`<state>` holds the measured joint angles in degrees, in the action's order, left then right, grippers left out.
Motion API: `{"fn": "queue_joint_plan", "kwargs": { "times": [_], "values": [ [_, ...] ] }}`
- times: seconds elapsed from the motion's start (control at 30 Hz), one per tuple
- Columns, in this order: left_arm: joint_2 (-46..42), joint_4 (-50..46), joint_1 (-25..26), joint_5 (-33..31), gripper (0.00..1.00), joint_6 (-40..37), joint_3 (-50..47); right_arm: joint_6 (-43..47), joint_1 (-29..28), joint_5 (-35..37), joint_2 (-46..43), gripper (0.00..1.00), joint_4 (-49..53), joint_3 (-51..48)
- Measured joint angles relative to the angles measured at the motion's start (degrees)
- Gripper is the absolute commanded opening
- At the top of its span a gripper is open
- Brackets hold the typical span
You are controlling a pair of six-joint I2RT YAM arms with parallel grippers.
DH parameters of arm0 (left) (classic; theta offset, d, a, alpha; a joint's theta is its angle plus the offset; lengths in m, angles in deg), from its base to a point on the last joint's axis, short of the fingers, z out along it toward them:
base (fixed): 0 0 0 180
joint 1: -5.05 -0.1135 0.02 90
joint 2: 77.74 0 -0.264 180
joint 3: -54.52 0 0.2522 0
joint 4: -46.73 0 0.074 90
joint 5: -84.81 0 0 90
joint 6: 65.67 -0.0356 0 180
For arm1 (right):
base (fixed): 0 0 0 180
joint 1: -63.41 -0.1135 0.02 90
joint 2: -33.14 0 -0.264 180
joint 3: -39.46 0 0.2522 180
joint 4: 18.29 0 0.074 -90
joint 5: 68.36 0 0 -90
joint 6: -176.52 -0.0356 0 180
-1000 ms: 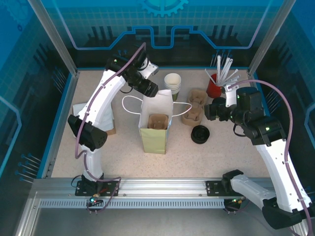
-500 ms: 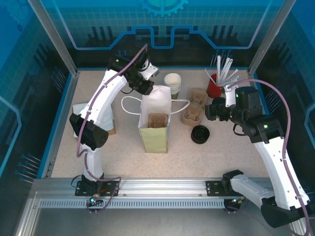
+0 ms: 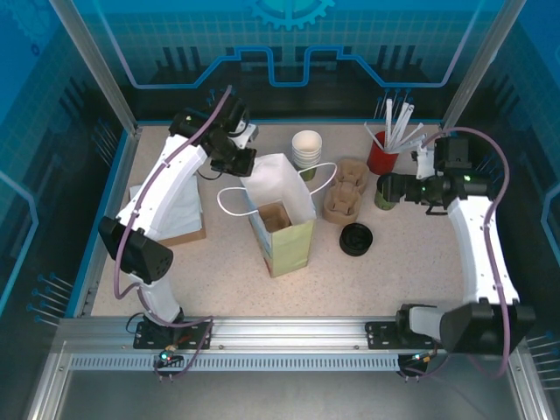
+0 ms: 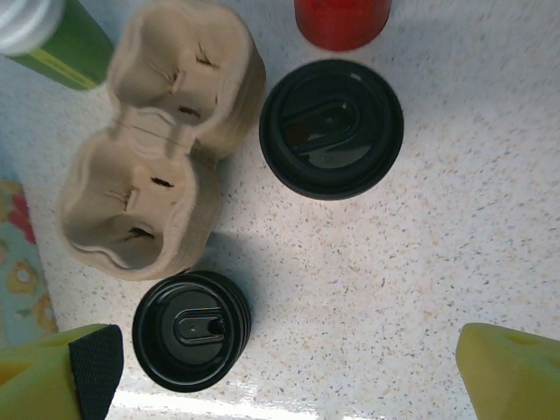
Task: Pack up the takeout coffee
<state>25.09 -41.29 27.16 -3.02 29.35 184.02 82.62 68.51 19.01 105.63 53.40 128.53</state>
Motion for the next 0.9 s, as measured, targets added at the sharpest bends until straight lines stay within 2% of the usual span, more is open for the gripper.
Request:
{"fn": "queue_joint_plan", "kwargs": {
  "times": [0.13, 0.3, 0.37, 0.53, 0.77, 0.9],
  "values": [
    [-0.24, 1.27, -0.33, -0.22, 0.43, 1.97, -1.29, 0.48, 0.09, 0.52, 4.66, 1.0, -0.59, -0.87],
    [-1.86, 2.99, -0.55, -0.48, 0.8, 3.04, -1.7, 0.79, 0.11, 1.73, 8.87, 1.0, -1.99, -1.09],
    [-4.22, 4.2, -0.63, -0.83, 0.9, 3.63, -2.8, 1.09, 0.11, 2.49, 10.51, 1.0, -2.58, -1.07],
    [-14.49, 8.83, -1.2, -1.49, 0.99, 5.57, -10.25, 1.79, 0.09, 4.48, 13.77, 1.0, -3.52, -1.05],
    [-30.71, 16.02, -2.86, -1.92, 0.99, 9.05, -25.11, 2.69, -0.63, 5.86, 18.12, 1.0, -4.24, -0.5],
    [-36.72, 18.82, -4.17, -2.19, 0.99, 11.61, -31.26, 2.89, -1.01, 6.36, 19.89, 1.0, -5.33, 0.35]
  ]
}}
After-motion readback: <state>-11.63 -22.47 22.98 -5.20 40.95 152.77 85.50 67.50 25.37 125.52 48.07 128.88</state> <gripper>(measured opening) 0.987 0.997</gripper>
